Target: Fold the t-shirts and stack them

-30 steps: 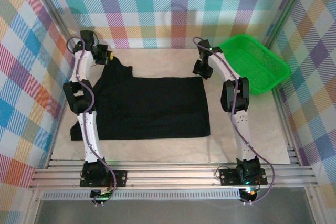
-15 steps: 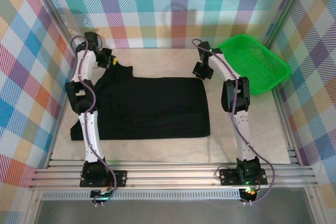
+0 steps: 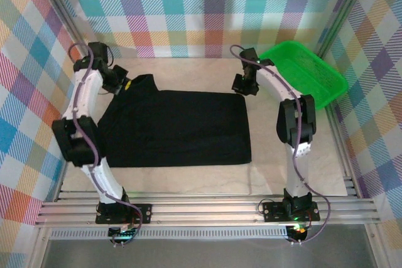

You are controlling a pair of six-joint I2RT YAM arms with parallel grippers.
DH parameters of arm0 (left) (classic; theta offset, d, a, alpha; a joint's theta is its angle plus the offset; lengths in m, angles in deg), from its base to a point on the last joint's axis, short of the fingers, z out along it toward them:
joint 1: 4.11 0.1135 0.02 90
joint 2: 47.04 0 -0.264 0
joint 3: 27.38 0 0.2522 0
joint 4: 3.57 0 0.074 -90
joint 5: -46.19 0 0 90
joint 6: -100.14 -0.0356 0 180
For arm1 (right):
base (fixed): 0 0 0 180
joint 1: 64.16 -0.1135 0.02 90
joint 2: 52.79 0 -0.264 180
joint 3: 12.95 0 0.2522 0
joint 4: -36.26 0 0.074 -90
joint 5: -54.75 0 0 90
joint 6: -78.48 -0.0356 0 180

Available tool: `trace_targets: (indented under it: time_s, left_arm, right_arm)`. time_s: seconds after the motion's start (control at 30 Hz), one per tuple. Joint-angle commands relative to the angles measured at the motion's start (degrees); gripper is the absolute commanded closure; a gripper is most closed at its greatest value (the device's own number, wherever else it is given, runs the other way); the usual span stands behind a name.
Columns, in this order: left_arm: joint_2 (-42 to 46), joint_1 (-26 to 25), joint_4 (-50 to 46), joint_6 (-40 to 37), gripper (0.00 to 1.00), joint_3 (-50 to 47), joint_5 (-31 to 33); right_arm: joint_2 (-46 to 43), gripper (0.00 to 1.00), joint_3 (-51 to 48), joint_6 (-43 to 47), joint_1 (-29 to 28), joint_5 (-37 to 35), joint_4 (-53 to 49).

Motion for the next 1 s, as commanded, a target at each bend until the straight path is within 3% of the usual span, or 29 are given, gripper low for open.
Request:
trace_targets:
  time_s: [0.0,0.2,0.4,0.63,0.97]
  left_arm:
    - [8.2,1.3,-1.9,-1.1,1.00,-10.5,5.4]
    - [24.4,1.7,-2.6,3.3,1.00,-30.6,14.0]
    - [30.2,2.3,-3.8,2.3,1.00,-40.9,18.6]
    - [31.4,2.6,-6.7,3.1,1.00,-42.2,22.4]
    - [33.6,2.6,-12.4,6.5,1.00,-36.3,23.8]
  right_arm:
    - [-8.5,1.00,-10.2,-0.3,-0.8,1.1,4.1]
    - [-16.9,1.00,-28.0,-4.1,-1.6,3.2,7.4]
    - [-18.0,1.00,-34.8,-5.2,-1.7,3.6,7.7]
    - [-14.8,1.00,-30.6,-3.7,-1.7,0.0,3.4]
    - [-19.9,1.00,-29.0,-3.8,-1.8,0.2,0.9]
